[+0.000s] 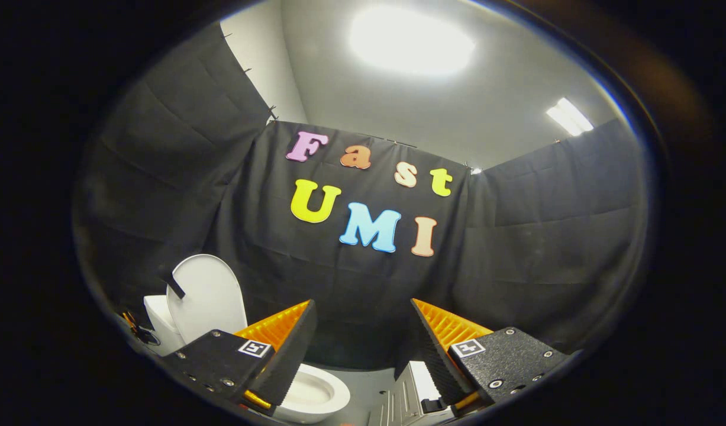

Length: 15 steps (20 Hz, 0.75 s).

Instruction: Open the toilet lid.

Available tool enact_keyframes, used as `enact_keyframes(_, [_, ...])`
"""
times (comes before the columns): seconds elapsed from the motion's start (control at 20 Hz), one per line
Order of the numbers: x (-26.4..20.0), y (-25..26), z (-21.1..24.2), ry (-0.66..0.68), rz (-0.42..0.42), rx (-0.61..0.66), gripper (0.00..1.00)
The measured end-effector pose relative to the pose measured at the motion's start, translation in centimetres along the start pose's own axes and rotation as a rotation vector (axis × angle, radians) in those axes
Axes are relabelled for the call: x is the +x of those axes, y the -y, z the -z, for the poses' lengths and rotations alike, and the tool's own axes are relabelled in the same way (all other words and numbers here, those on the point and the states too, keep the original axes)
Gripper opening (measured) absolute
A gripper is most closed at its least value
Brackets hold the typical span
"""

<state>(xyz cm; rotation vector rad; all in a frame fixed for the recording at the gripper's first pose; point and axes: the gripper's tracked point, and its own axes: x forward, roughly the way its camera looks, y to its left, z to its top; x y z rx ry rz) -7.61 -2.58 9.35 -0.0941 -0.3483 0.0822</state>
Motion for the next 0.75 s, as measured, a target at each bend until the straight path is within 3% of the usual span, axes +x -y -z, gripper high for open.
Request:
enact_keyframes(0.3, [-0.6,3.0,1.7,-0.052,0.039,0.071,0.95])
enact_keyframes(0.75, [-0.4,6.4,8.4,-0.22,0.106,0.116,0.95])
